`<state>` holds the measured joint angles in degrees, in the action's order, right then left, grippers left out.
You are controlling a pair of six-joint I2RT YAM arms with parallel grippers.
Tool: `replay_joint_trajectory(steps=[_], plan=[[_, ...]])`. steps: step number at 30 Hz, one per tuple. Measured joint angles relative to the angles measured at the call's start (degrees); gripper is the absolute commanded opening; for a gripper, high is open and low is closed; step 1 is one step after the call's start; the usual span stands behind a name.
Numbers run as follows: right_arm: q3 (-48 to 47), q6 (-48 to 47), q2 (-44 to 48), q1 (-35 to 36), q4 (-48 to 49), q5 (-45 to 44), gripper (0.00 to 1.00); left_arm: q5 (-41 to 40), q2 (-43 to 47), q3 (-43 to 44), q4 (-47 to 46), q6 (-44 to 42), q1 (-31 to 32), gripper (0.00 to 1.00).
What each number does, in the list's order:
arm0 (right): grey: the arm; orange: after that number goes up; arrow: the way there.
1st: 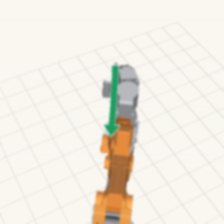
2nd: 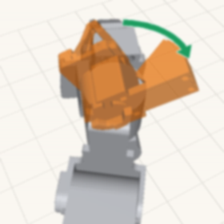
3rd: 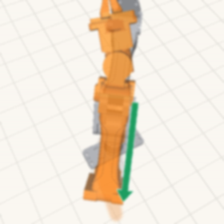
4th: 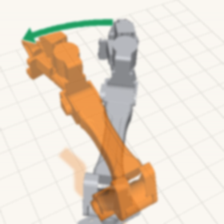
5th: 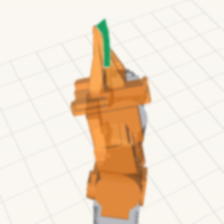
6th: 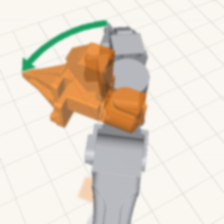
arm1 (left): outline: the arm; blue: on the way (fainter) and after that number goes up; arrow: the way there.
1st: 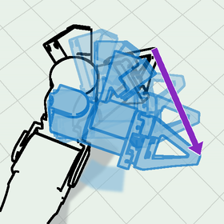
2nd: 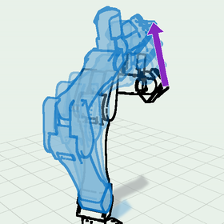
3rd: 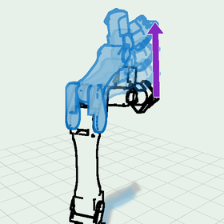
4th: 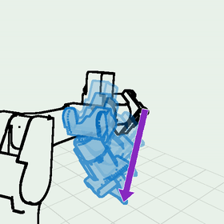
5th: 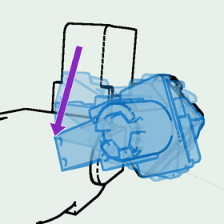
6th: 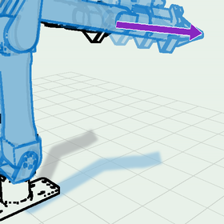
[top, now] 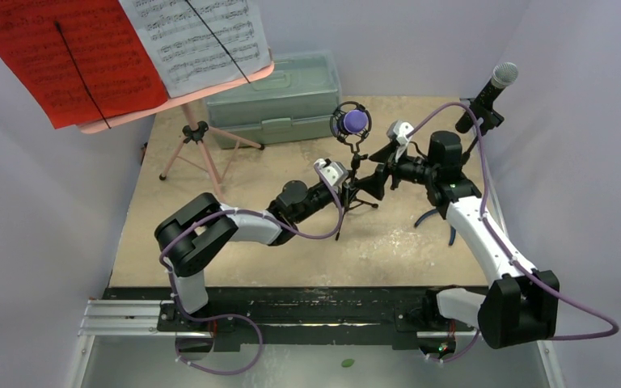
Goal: Pack up the instrument practice props
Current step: Move the microphone stand with the microphone to the center of the board.
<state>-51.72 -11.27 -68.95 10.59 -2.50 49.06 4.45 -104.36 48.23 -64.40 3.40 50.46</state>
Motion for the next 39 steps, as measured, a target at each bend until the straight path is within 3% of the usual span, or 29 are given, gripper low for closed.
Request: replay_joint_trajectory(steps=[3, 9, 33, 39], plan=[[-0.2, -4.3, 1.2, -2.2, -4.4, 2.6, 0.99, 0.0, 0.0, 0.4, 0.3, 0.1, 0.0, 0.29], [-1.3, -14.1, 3.5, -4.0, -14.2, 7.4, 0.99, -0.1, 0.0, 0.8, 0.3, 0.5, 0.0, 0.00], [-4.1, -31.4, 1.9, -6.5, -30.6, 10.7, 0.99, -8.4, 8.5, -5.4, 6.3, 0.4, 0.2, 0.00], [-4.1, -32.9, 1.8, -6.5, -31.7, 10.8, 0.99, -9.2, 9.5, -7.0, 5.3, 1.0, 0.2, 0.29]])
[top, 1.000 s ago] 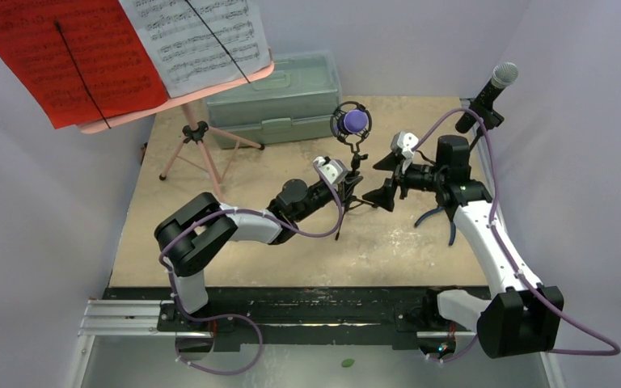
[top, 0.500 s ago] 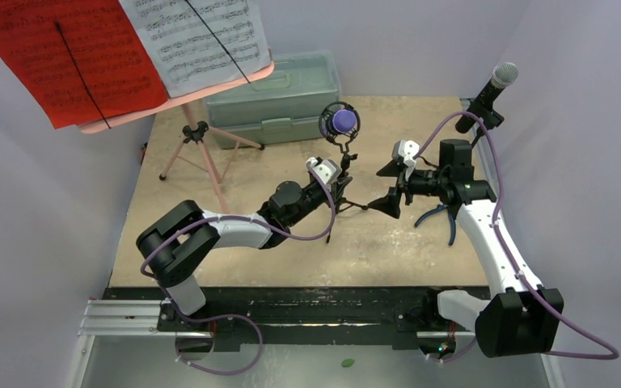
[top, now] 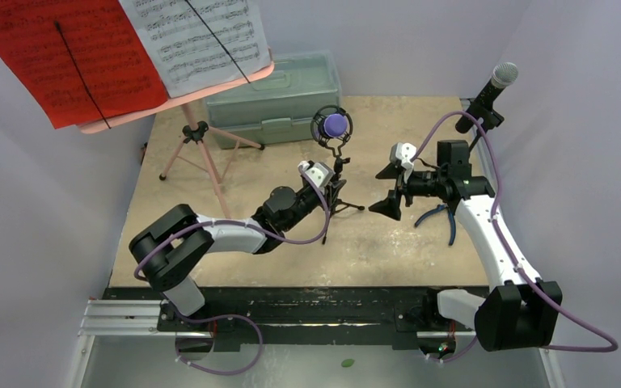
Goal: Pack up the instrument practice props
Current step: Move the microphone stand with the microphone to the center of the board.
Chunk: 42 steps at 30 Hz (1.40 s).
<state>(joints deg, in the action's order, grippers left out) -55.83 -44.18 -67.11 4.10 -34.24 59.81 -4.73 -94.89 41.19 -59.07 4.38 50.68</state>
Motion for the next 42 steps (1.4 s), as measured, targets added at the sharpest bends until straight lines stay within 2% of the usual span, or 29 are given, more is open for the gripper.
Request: replay_joint_trajectory(steps=[4, 10, 21, 26, 42], plan=[[0.0, -0.6, 0.0, 0.0, -0.5, 0.0, 0.99, -1.6, 0.8, -1.0, 1.4, 1.6, 0.0, 0.47], [0.0, -1.1, 0.0, 0.0, -0.7, 0.2, 0.99, -2.4, 3.0, -1.1, 5.0, 3.3, -0.1, 0.64], [0.0, -2.3, 0.0, 0.0, -1.0, 0.2, 0.99, -1.6, 9.6, -1.1, 16.2, 5.9, -0.1, 0.84], [0.0, -3.1, 0.0, 0.0, -1.3, 0.2, 0.99, -0.4, 12.8, 0.1, 24.0, 6.2, -0.1, 0.86], [0.0, -5.2, 0.0, 0.0, -2.2, 0.2, 0.99, 2.4, 21.6, 11.3, 52.5, 8.1, -0.1, 0.89]])
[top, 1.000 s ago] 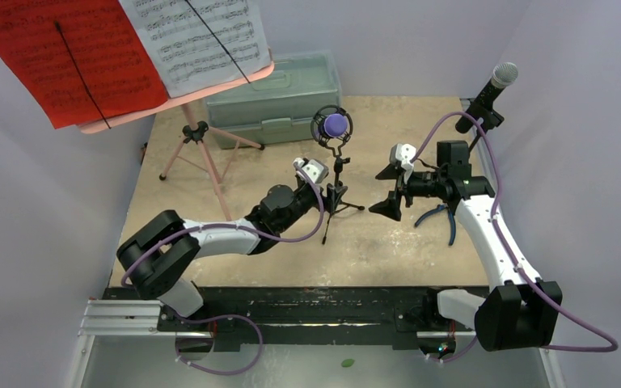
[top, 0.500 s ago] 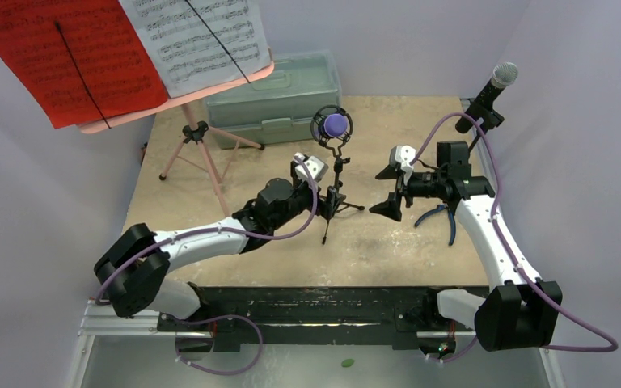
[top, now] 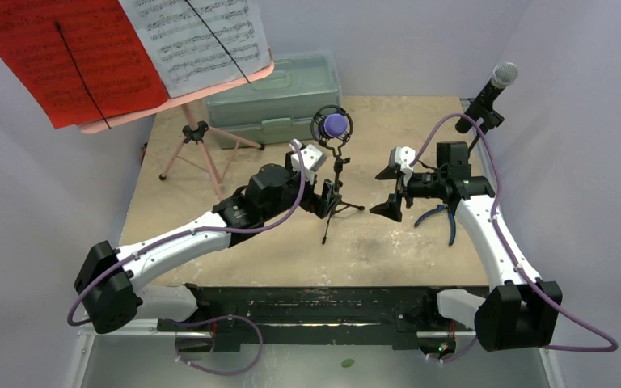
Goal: Pack up the instrument practice props
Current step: Move the microphone stand with the microphone to the center of the board, then remove the microphone from the microphone stand.
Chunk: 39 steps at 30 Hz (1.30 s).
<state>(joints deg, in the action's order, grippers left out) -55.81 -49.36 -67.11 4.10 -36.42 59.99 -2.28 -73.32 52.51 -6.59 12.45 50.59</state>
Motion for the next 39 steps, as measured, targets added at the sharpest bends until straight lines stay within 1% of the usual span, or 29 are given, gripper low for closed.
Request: replay_joint_trajectory(steps=[3, 9, 11, 20, 24, 30, 35, 39], plan=[[0.0, -0.3, 0.0, 0.0, 0.0, 0.0, 0.99, 0.7, 1.9, 1.9, 3.4, -0.1, 0.0, 0.94], [0.0, -0.9, 0.0, 0.0, -0.1, 0.0, 0.99, 4.0, 3.7, 7.7, 7.7, -1.1, -0.1, 0.97], [0.0, -0.9, 0.1, 0.0, -0.1, 0.0, 0.99, 5.2, 3.7, 9.7, 9.1, -1.1, -0.1, 0.99], [0.0, -1.6, 0.7, 0.0, -0.4, 0.0, 0.99, 9.0, 3.7, 15.2, 10.9, -1.2, -0.3, 1.00], [0.0, -2.0, 0.8, 0.0, -0.6, 0.0, 0.99, 9.6, 3.3, 19.1, 13.5, -2.7, -0.3, 1.00], [0.0, -2.7, 0.8, 0.0, -1.7, 0.0, 0.99, 9.6, 0.4, 27.4, 17.3, -7.4, -0.3, 0.98], [0.0, -3.7, 0.8, 0.0, -3.0, 0.0, 0.99, 9.6, -2.5, 32.2, 18.6, -15.3, -0.3, 0.98], [0.0, -4.3, 0.8, 0.0, -3.5, 0.0, 0.99, 10.0, -4.4, 33.3, 16.5, -22.1, -0.3, 0.91]])
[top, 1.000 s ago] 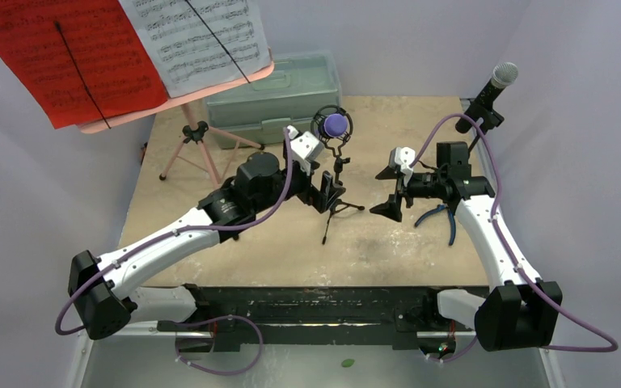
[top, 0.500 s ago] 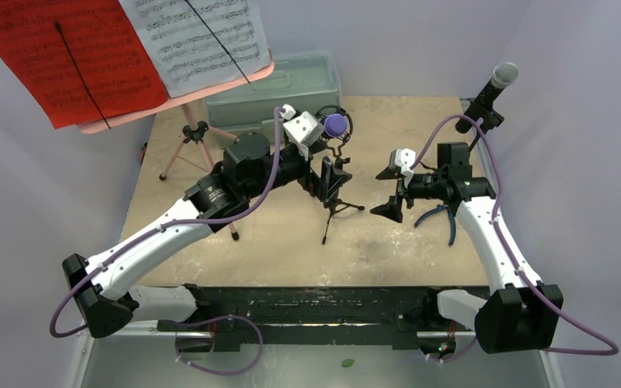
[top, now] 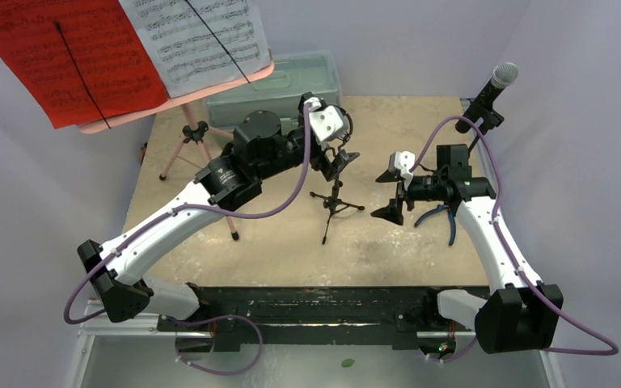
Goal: Pack up the instrument practice props
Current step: Remove the microphone from the microphone stand.
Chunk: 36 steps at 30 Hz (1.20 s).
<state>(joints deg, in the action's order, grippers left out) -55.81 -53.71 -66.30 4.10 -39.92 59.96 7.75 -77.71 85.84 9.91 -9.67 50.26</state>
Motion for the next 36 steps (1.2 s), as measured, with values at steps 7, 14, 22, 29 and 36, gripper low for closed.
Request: replay_joint_trajectory(steps=[7, 14, 22, 29, 36], plan=[[0.0, -1.0, 0.0, 0.0, -0.6, 0.0, 0.99, -0.6, -0.9, -2.3, -5.1, -16.0, 0.0, 0.87], [0.0, -2.3, 0.0, 0.0, -2.3, 0.0, 0.99, 0.6, 0.3, -9.9, -10.9, -21.8, -5.0, 0.87], [0.0, -3.0, 0.0, 0.0, -3.0, 0.0, 0.99, 7.8, -0.7, -11.8, -19.8, -16.5, -11.1, 0.84], [0.0, -3.2, 0.0, 0.0, -3.0, 0.0, 0.99, 12.9, -2.8, -11.8, -23.4, -14.4, -11.0, 0.81], [0.0, -3.4, 0.0, 0.0, -3.0, 0.0, 0.99, 14.5, -4.4, -11.8, -23.4, -14.5, -11.0, 0.73]])
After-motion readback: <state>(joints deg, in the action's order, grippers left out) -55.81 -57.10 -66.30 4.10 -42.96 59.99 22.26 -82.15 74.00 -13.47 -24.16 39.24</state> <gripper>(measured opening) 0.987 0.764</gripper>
